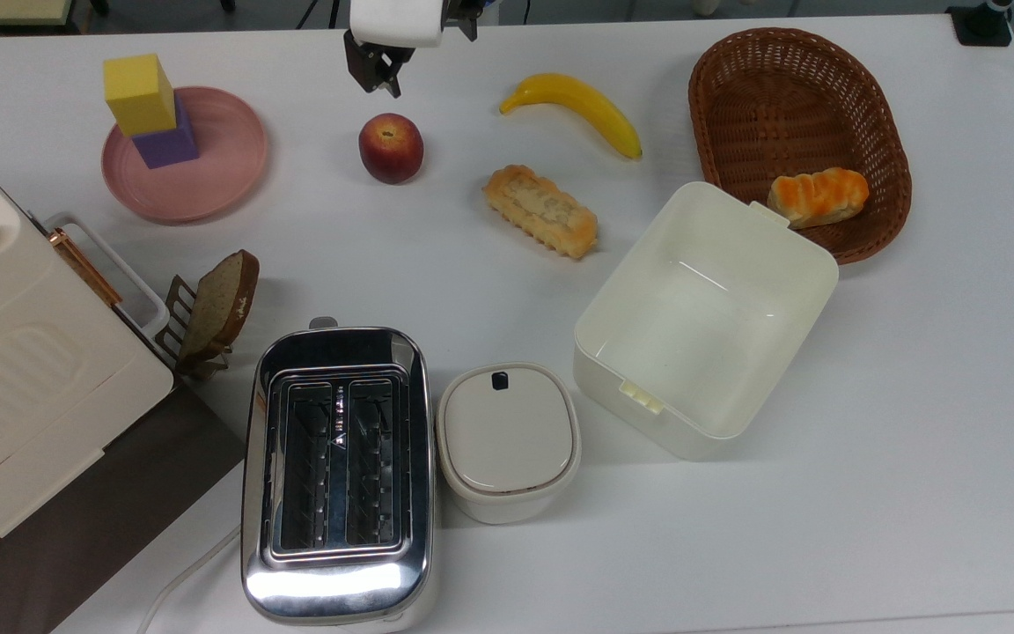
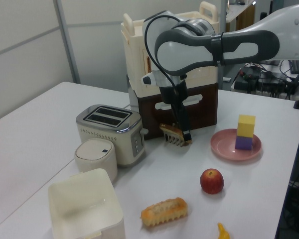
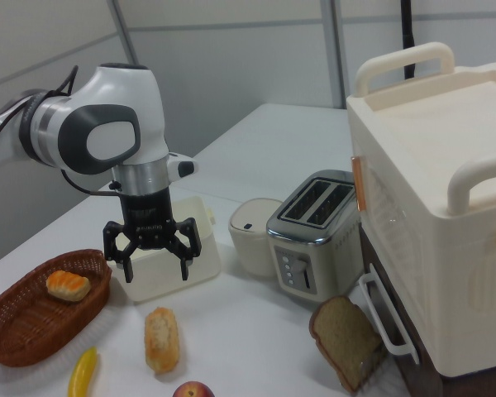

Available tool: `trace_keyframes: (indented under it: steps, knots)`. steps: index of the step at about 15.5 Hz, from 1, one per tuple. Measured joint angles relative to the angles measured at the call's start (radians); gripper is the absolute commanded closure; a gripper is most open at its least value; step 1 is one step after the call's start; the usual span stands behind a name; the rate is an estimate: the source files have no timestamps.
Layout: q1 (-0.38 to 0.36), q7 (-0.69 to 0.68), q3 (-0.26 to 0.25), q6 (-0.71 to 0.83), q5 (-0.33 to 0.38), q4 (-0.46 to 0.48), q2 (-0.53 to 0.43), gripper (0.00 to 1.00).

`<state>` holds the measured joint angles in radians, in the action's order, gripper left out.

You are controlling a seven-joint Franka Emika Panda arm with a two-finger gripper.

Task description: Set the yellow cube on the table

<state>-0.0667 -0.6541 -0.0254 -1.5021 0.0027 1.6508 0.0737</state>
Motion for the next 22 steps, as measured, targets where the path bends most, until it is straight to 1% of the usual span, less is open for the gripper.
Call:
trace_keyframes:
  steps: [2, 3, 5, 7, 10, 12, 14, 15, 17, 19, 22]
  knots:
    - [0.000, 0.023, 0.000, 0.000, 0.000, 0.001, 0.000, 0.00]
    - [0.000, 0.112, 0.000, 0.000, 0.000, 0.000, 0.000, 0.00]
    - [0.000, 0.342, 0.000, 0.000, 0.002, -0.002, 0.000, 0.00]
    - [-0.001, 0.544, 0.001, 0.000, 0.021, -0.006, 0.000, 0.00]
    - [-0.001, 0.736, 0.002, 0.000, 0.036, -0.010, -0.002, 0.00]
    - [0.000, 0.789, 0.000, 0.000, 0.036, -0.011, -0.003, 0.00]
    - [0.004, 0.784, -0.006, 0.000, 0.033, -0.011, -0.005, 0.00]
    - [0.015, 0.748, -0.012, 0.000, 0.028, -0.011, -0.007, 0.00]
    - [0.058, 0.619, -0.023, 0.000, 0.009, -0.012, -0.013, 0.00]
    - [0.137, 0.476, -0.033, 0.000, -0.008, -0.012, -0.019, 0.00]
    - [0.270, 0.345, -0.040, -0.018, -0.027, -0.011, -0.020, 0.00]
